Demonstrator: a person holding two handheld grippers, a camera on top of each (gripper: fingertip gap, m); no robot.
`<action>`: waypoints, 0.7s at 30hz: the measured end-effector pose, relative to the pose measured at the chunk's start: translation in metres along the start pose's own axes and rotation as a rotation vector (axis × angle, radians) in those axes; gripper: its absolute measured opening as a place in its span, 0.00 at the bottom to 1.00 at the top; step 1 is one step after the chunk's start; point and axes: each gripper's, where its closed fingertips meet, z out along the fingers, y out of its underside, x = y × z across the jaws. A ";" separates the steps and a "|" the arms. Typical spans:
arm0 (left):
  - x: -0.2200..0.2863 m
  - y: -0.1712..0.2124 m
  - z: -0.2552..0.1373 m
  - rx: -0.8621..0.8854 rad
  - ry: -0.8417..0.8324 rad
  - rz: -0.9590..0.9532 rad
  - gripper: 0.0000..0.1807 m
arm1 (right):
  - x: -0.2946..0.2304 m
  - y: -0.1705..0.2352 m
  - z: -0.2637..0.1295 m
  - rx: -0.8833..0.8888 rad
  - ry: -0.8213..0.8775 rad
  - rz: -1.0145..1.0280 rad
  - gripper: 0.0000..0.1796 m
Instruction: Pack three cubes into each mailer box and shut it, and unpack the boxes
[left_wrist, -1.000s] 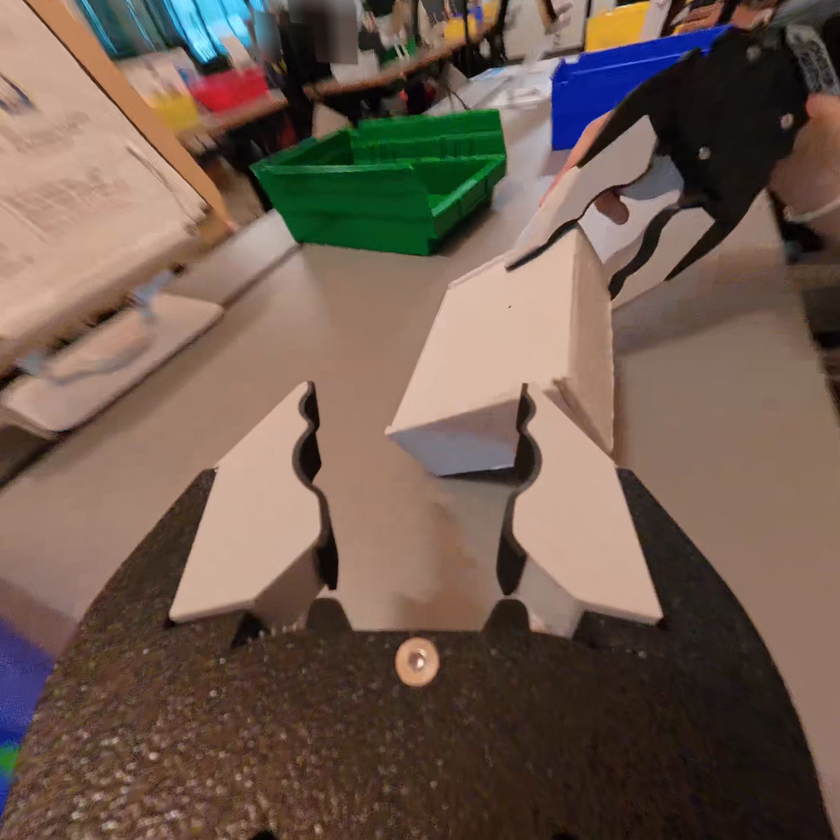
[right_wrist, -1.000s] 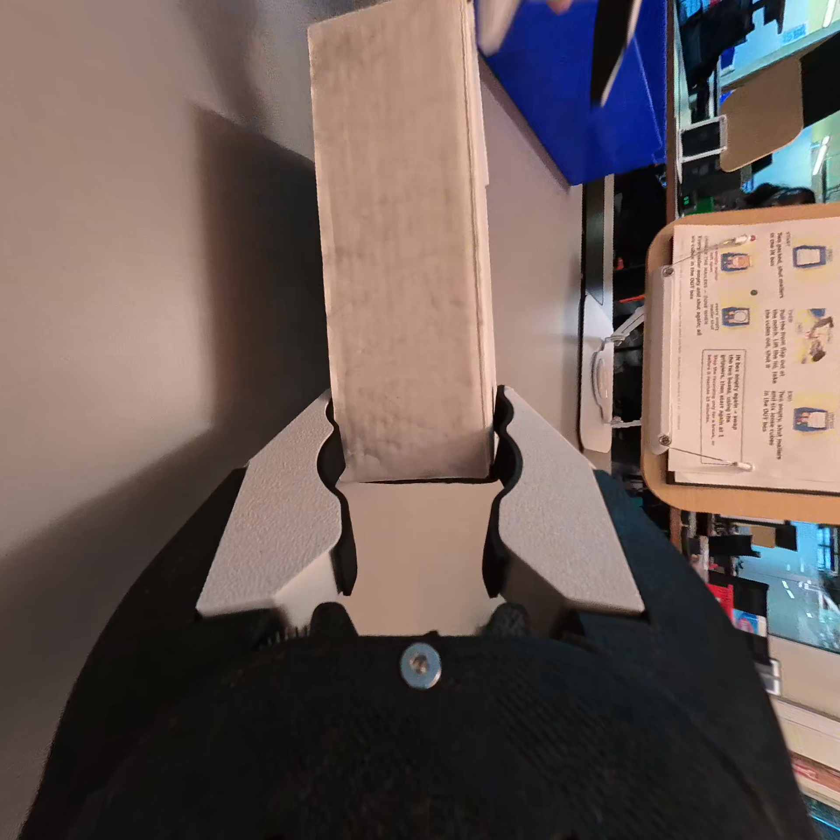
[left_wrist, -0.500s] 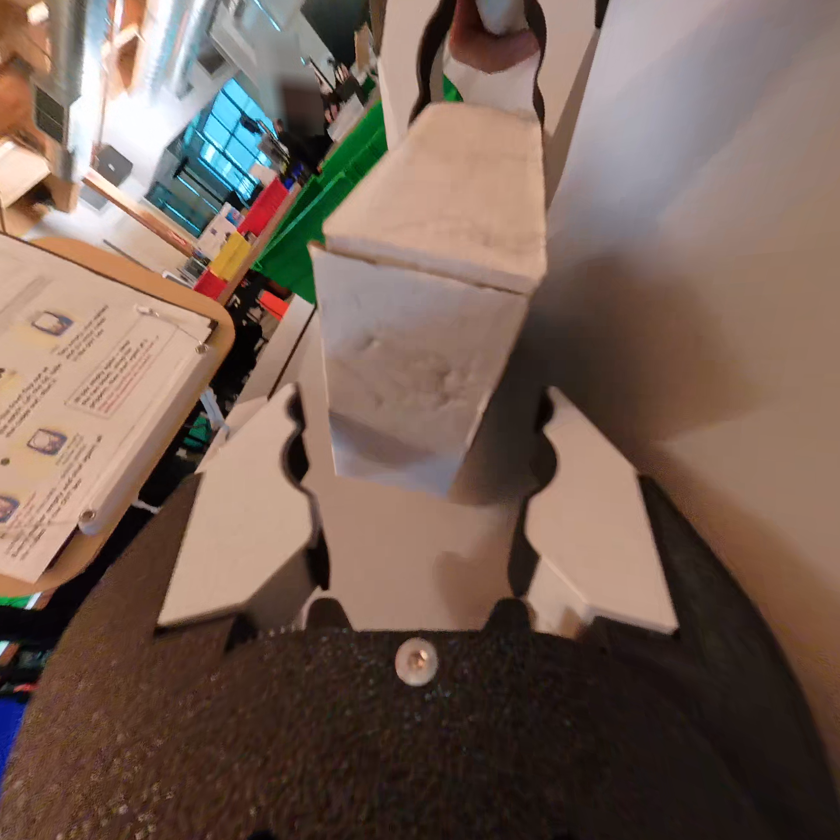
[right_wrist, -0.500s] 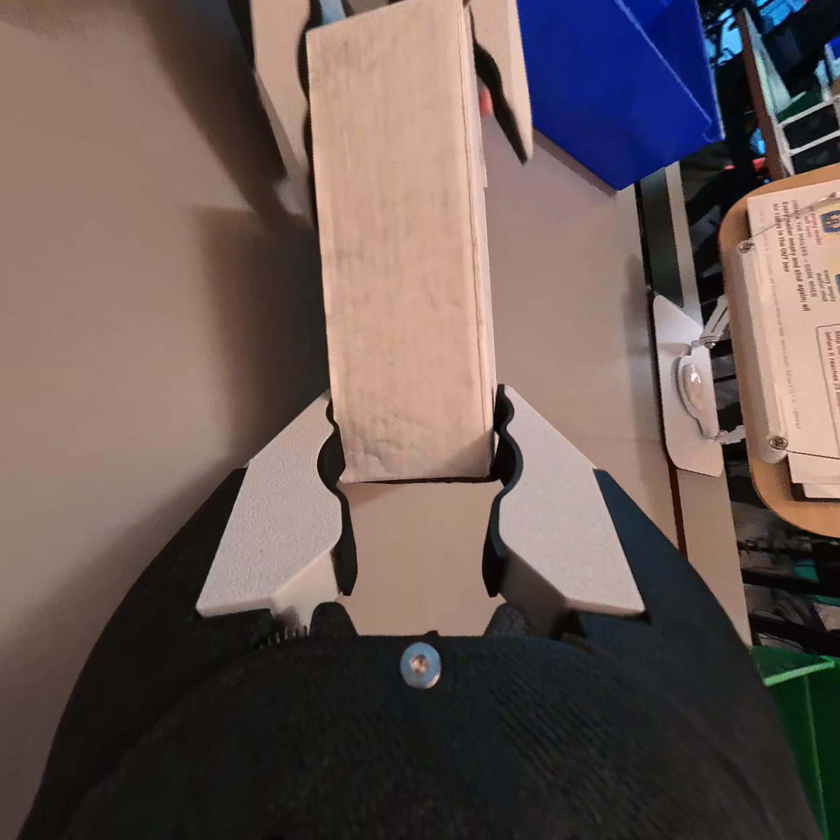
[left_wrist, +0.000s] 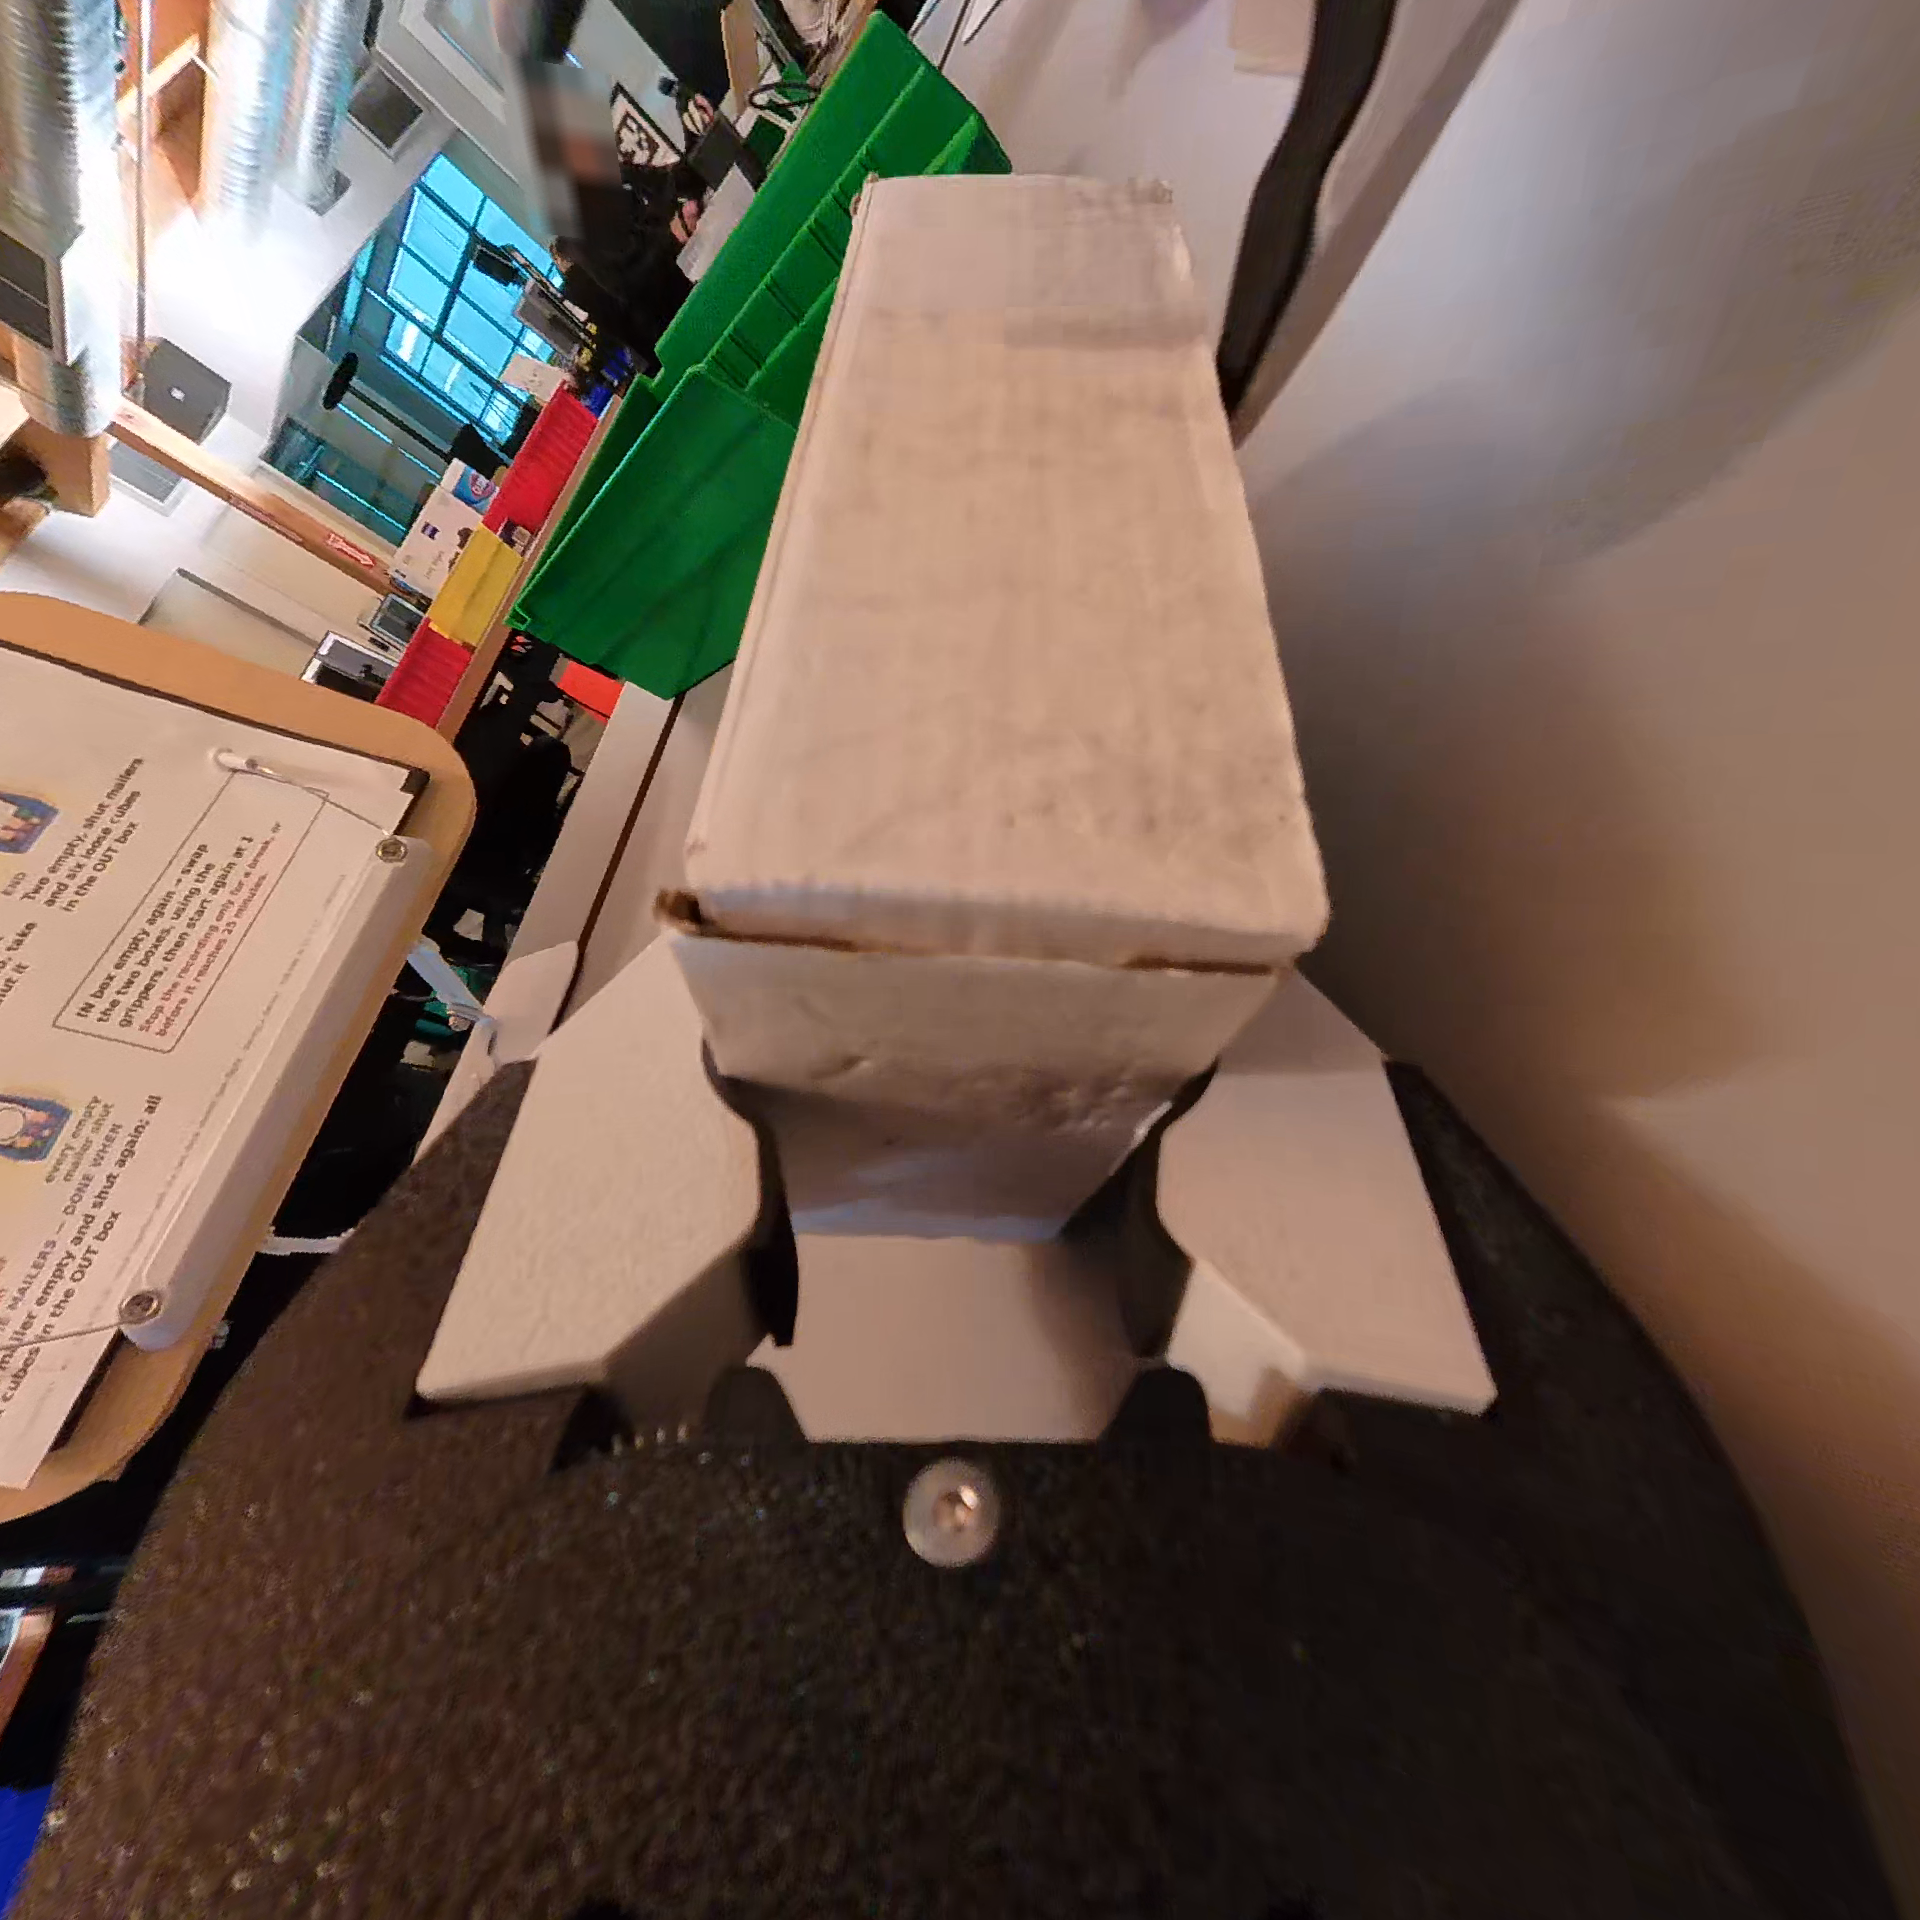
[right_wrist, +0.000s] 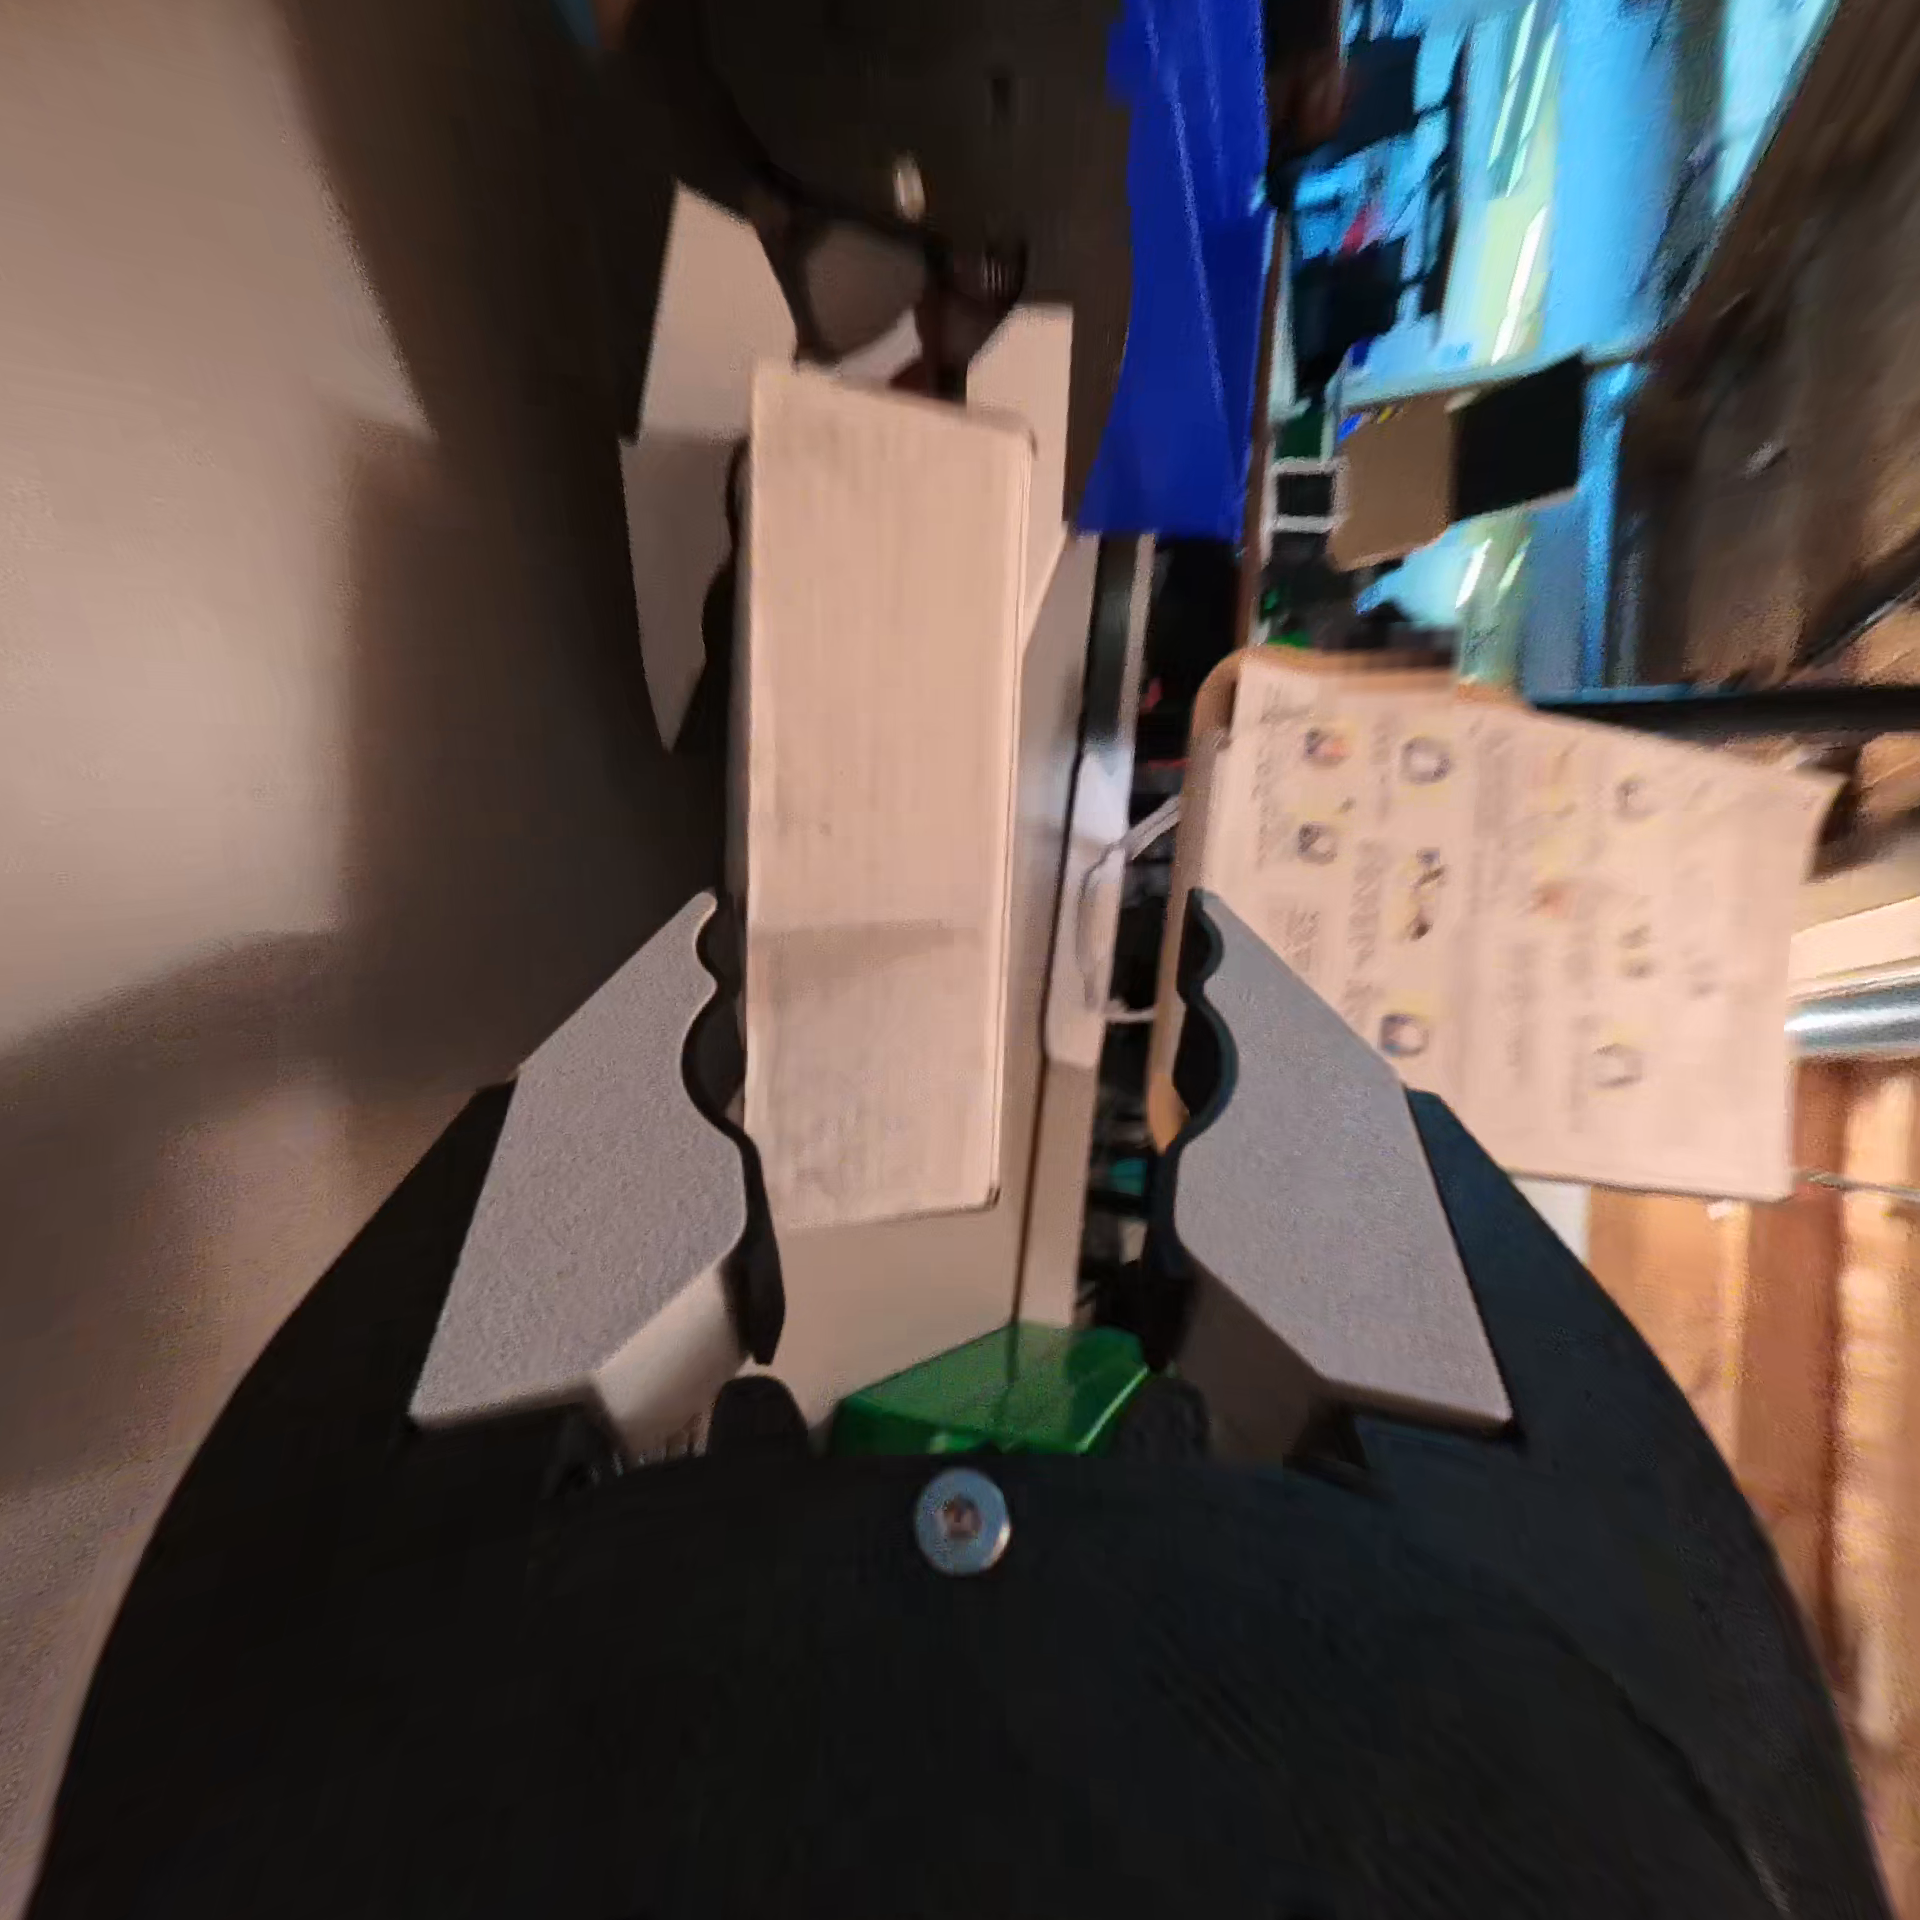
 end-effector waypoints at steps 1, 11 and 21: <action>0.000 0.000 0.000 0.001 0.002 -0.001 0.40 | -0.001 -0.008 0.000 0.006 0.022 -0.033 0.45; 0.000 0.000 0.001 -0.002 0.010 -0.021 0.41 | -0.015 -0.009 0.000 -0.086 0.026 -0.261 0.26; -0.004 0.003 0.003 -0.022 0.044 -0.122 0.40 | 0.000 -0.002 -0.001 -0.088 0.247 -0.336 0.22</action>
